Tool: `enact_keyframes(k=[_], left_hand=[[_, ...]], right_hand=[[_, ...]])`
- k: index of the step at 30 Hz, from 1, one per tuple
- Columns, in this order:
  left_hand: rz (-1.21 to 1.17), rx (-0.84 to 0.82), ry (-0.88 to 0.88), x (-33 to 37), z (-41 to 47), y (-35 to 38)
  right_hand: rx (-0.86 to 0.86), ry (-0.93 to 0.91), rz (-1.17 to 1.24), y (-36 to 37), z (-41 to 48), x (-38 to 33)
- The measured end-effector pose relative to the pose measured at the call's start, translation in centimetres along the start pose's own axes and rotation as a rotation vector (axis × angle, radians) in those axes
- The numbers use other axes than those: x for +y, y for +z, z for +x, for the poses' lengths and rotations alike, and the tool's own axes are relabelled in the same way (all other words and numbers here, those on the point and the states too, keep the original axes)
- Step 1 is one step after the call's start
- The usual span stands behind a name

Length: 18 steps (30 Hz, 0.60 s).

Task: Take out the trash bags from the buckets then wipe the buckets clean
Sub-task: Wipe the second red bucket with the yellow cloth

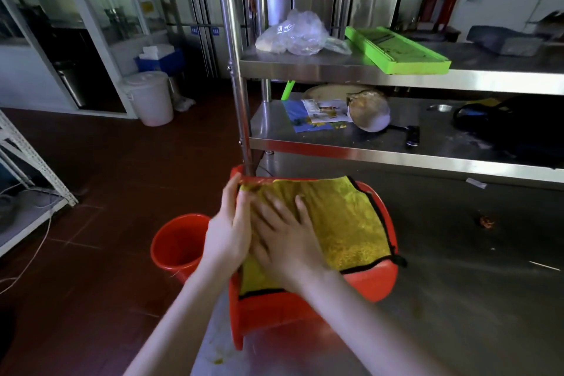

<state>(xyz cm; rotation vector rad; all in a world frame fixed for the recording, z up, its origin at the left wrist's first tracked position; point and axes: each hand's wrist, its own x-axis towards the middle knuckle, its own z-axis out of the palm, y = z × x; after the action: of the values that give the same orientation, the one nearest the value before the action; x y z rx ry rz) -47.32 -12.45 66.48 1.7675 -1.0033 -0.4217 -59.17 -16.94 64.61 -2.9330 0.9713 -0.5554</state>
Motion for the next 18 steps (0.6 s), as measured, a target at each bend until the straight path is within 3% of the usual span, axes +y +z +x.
enact_keyframes(k=[3,7,10,13,15,18], left_hand=[[0.066,0.042,-0.134,0.8,3.3,-0.2],[0.077,0.040,-0.072,1.5,3.0,0.3],[0.036,0.048,-0.015,0.5,1.0,-0.4],[0.009,0.029,0.134,-0.5,-1.6,-0.5],[0.003,0.040,0.162,-1.0,-2.5,-0.1],[0.003,0.059,0.140,-1.4,-1.9,0.2]], right_hand=[[0.053,-0.037,0.028,0.6,-2.3,-1.0],[0.073,0.065,0.005,-0.3,-3.5,1.0],[0.001,0.393,0.002,-1.2,-3.9,7.0],[-0.192,0.684,0.241,-1.7,-4.1,13.5],[-0.229,0.638,0.229,-1.6,-3.8,13.9],[-0.130,0.407,0.114,-0.7,-2.1,9.3]])
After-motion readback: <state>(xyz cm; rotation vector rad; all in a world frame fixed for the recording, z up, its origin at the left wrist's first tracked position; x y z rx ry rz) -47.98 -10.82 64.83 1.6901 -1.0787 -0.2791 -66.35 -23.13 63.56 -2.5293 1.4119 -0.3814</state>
